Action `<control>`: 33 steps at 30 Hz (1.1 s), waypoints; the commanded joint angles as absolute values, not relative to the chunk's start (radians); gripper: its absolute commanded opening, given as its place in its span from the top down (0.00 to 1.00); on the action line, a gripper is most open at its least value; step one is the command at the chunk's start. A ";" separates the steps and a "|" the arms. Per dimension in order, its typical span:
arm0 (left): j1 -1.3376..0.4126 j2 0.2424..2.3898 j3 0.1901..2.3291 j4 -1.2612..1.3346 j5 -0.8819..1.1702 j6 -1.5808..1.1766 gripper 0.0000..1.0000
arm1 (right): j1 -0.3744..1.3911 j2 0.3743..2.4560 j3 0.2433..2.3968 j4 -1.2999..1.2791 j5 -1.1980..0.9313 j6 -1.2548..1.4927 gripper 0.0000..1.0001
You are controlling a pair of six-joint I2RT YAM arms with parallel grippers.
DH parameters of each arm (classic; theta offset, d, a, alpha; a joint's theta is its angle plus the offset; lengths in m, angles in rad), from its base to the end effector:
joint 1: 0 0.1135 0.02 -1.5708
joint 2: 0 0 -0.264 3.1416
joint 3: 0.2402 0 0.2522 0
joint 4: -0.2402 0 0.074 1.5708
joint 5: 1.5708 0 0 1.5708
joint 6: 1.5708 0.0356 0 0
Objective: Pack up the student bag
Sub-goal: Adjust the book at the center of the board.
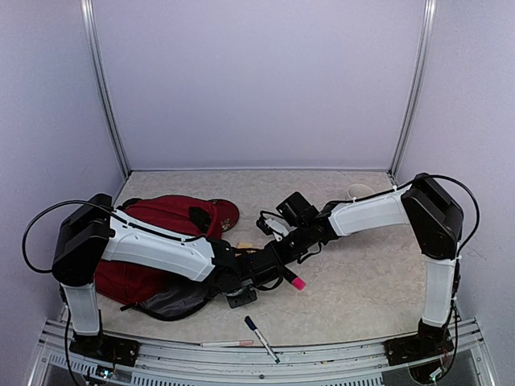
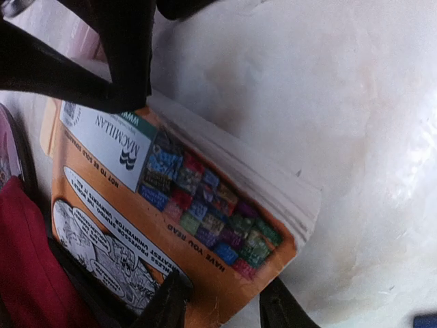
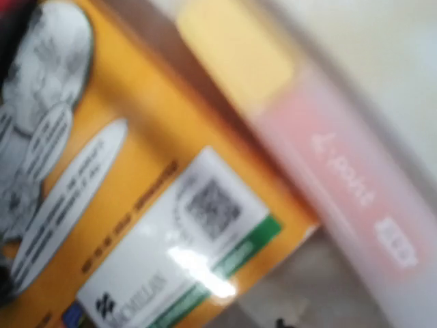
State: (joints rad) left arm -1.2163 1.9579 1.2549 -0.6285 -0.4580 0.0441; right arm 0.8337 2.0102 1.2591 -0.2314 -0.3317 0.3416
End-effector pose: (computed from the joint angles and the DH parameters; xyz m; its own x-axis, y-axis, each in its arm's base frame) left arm 0.1433 -0.3419 0.1425 -0.3014 0.9283 -0.2179 0.8189 0.3691 0.4396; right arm 0.2684 0.3129 0.1395 -0.8021 -0.4123 -0.4321 -0.5867 0.6791 0.4412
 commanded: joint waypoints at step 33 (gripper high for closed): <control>-1.119 1.379 0.646 -0.535 -0.235 -0.738 0.37 | 0.904 1.958 1.184 -0.151 -0.297 0.533 0.45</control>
